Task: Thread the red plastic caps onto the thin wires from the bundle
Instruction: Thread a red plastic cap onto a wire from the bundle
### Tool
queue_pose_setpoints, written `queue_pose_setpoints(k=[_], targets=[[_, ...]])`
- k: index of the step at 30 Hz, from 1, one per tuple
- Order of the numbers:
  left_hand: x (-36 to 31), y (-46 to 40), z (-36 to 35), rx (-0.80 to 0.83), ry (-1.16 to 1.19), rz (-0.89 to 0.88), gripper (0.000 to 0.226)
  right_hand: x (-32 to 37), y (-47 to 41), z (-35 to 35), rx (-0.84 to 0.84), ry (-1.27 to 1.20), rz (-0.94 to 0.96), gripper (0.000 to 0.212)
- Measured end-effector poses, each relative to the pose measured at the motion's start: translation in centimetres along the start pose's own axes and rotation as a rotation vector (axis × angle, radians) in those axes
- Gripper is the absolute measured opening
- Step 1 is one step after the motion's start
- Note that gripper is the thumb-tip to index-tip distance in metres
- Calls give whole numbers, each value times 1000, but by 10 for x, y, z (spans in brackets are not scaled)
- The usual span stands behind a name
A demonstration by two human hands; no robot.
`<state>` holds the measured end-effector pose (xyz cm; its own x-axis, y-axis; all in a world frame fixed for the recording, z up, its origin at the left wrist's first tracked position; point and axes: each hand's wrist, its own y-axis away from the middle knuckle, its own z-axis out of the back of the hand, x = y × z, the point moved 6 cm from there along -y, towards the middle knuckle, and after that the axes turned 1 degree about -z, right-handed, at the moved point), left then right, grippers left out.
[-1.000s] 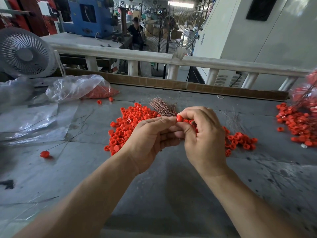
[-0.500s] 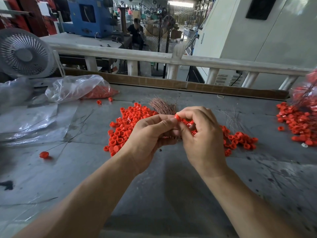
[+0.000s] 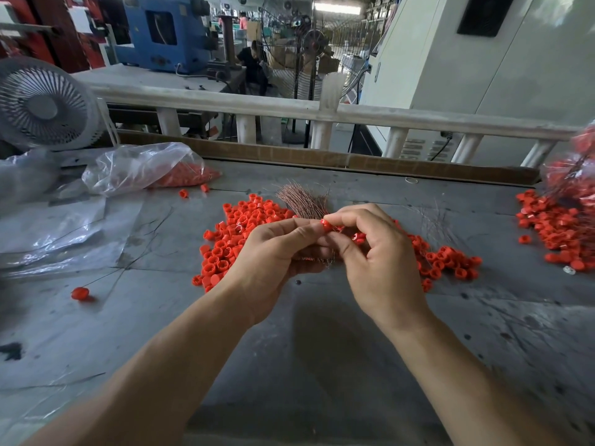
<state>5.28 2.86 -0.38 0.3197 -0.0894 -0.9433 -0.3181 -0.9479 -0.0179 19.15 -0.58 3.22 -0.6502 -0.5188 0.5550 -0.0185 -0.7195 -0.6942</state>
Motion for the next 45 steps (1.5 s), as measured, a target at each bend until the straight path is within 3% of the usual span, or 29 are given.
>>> queue_pose_setpoints(k=[14, 21, 32, 39, 45], targets=[[2, 0, -3, 65, -48, -45, 32, -6, 3, 4, -64, -206, -157, 10], [3, -2, 0, 40, -86, -86, 27, -5, 3, 2, -70, -153, -176, 6], [2, -2, 0, 19, -102, -89, 17, -17, 7, 0, -92, -392, -380, 11], [-2, -2, 4, -30, -98, -89, 17, -29, 6, 2, -12, -185, -410, 13], [-3, -3, 11, -114, -84, -76, 14, -35, 17, -15, 386, 304, -412, 10]])
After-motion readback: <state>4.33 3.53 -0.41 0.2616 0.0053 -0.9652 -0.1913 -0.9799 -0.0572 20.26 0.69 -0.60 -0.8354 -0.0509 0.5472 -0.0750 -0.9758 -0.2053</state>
